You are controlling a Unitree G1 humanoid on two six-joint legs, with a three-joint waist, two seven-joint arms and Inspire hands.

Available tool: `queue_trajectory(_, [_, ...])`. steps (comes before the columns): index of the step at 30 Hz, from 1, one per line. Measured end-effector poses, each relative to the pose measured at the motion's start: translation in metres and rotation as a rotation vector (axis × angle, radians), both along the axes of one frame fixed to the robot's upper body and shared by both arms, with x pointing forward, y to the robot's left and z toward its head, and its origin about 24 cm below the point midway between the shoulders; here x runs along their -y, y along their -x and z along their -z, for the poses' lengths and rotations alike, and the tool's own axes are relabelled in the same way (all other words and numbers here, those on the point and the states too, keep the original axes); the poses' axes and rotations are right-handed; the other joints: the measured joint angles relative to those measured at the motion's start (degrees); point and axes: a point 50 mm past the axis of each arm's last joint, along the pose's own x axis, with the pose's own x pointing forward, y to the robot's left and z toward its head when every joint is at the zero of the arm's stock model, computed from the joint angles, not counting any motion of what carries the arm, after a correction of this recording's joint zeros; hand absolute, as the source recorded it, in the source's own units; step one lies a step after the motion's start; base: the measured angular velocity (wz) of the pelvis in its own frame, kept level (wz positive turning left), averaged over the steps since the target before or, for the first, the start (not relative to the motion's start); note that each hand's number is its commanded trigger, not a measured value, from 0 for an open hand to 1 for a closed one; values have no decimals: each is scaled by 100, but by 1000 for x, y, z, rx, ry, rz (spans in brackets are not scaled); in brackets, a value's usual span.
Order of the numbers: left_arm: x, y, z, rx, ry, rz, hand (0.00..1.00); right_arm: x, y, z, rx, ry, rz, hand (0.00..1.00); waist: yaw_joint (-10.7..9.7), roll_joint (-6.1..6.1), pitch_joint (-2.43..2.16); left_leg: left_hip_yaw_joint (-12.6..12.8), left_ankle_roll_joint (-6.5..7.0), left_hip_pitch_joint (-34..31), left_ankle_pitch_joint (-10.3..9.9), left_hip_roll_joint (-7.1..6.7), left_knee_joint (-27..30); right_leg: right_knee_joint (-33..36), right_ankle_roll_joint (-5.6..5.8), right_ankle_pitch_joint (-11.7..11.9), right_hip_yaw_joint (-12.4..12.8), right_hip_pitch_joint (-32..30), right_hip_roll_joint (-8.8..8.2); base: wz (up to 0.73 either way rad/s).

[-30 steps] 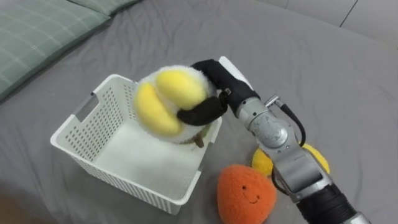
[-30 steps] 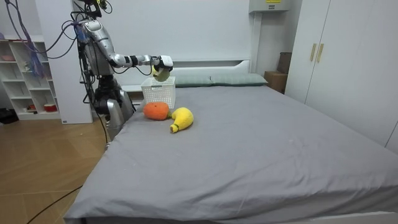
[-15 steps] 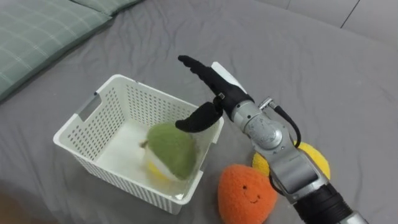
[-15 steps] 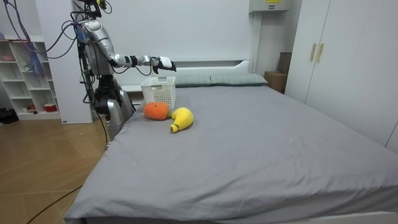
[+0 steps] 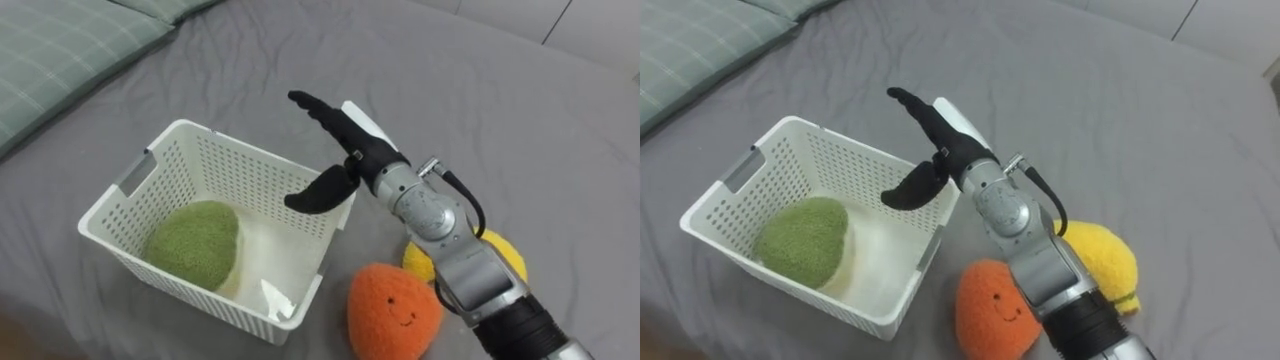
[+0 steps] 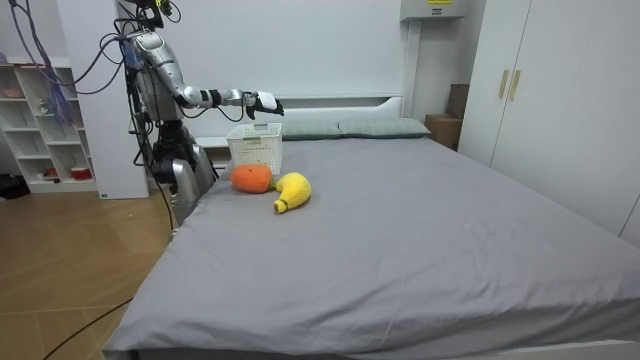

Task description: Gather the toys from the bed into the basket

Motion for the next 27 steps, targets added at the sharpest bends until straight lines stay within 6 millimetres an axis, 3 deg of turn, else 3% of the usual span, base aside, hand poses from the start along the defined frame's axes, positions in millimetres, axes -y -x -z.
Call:
queue_trajectory(6, [-1, 4, 1, -2, 7, -32, 0, 27, -9, -2, 6, -19, 118, 0, -89, 3, 2, 75, 0, 54, 0, 6, -7, 3, 1, 0, 80, 8, 4, -5])
queue_trajectory(12, [-6, 16, 2, -21, 20, -84, 0, 78, -14, 10, -14, 12, 317, 0, -408, 27, 3, 163, 1, 74, -2, 15, -19, 6, 4, 3, 118, -11, 7, -6])
queue_trajectory(14, [-6, 19, 2, -28, 24, -86, 0, 97, -15, 21, -53, 47, 390, 0, -567, 52, -11, 214, 1, 89, -3, 23, -27, 9, 4, 3, 145, -19, 9, -10])
queue_trajectory(17, [-6, 20, 2, -31, 35, -81, 0, 109, -14, 25, -52, 97, 436, 0, -767, 88, -47, 313, -1, 103, -3, 40, -41, 18, 3, 4, 264, -96, 25, -18])
queue_trajectory(21, [-7, 24, 3, -54, 38, -85, 0, 123, -9, 34, -78, 150, 469, 0, -876, 116, -75, 485, -3, 206, -4, 60, -113, 28, 1, 5, 432, -108, 51, -23])
queue_trajectory(22, [-7, 26, 4, -63, 39, -88, 0, 128, -7, 39, -103, 160, 486, 0, -932, 115, -101, 520, -6, 230, -6, 65, -122, 35, 1, 5, 461, -107, 56, -17])
queue_trajectory(27, [-11, 31, 4, -81, 47, -94, 0, 147, -3, 50, -160, 185, 544, 0, -962, 113, -104, 675, -17, 311, -13, 98, -157, 94, -9, 11, 602, -112, 106, -16])
